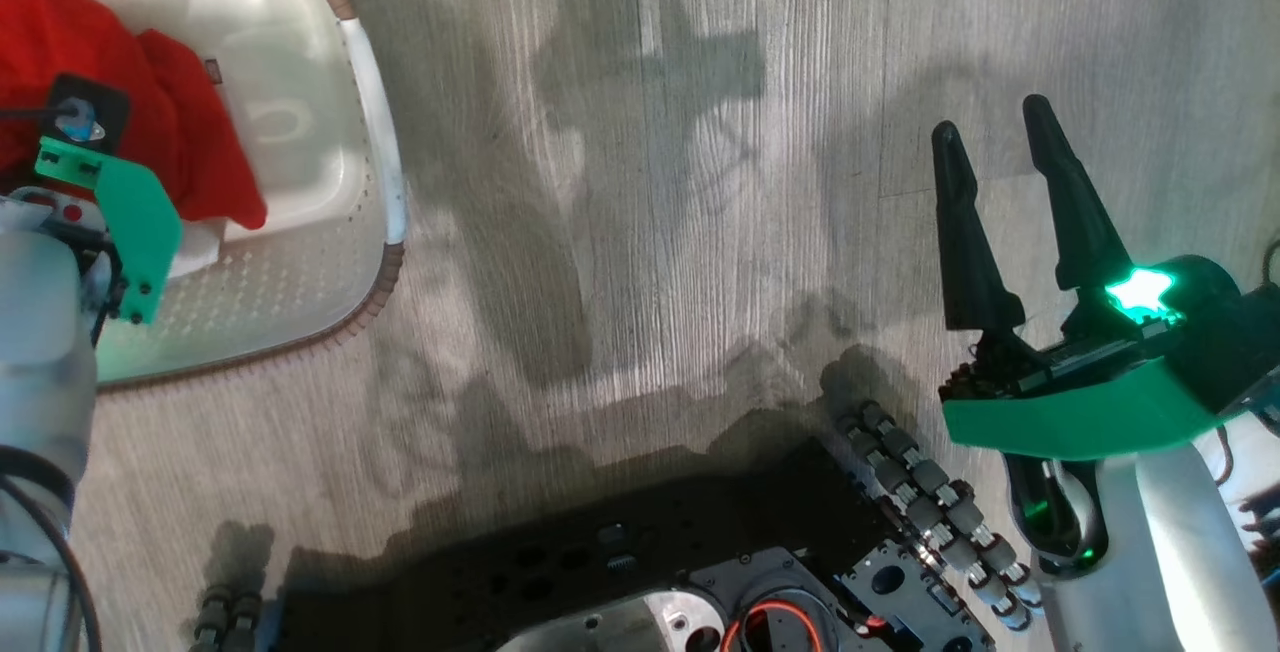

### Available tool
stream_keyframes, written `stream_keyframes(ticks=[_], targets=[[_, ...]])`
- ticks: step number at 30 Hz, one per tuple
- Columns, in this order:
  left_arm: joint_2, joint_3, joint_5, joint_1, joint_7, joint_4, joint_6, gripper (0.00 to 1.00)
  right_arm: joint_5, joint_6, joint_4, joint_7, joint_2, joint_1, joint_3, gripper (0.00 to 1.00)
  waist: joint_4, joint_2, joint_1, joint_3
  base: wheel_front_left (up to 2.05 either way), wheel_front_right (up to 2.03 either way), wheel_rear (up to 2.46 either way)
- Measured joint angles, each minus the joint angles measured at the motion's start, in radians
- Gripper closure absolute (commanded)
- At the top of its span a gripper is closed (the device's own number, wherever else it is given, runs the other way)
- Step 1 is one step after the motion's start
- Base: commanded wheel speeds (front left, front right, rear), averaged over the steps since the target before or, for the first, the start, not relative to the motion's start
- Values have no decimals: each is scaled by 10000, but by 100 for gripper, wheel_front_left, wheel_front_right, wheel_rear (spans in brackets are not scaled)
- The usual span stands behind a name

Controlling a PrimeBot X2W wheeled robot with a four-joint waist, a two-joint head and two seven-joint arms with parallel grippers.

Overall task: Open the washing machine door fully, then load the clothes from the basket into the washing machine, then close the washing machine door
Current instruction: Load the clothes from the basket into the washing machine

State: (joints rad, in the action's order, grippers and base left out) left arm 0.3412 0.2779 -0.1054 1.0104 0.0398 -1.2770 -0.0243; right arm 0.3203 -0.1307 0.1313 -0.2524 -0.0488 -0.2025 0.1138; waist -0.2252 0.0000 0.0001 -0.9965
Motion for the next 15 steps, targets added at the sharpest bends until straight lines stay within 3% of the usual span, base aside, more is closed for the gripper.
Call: stream_keyframes(ticks=[6, 7, 8, 15], targets=[[146, 69, 90, 23, 435, -33, -100, 2, 88, 0, 0, 0, 0, 1, 0, 0, -83, 0, 0, -67, 0, 0, 0], [150, 73, 98, 35, 499, -35, -136, 55, 119, 0, 0, 0, 0, 1, 0, 0, -88, 0, 0, -73, 0, 0, 0], [155, 77, 123, 47, 548, -38, -176, 100, 157, 0, 0, 0, 0, 0, 0, 0, -92, 0, 0, -76, 0, 0, 0], [142, 132, 267, 58, 571, -65, -251, 100, 155, 0, -15, 0, 0, -69, 38, 0, -83, 0, 0, -6, 0, 0, 0]])
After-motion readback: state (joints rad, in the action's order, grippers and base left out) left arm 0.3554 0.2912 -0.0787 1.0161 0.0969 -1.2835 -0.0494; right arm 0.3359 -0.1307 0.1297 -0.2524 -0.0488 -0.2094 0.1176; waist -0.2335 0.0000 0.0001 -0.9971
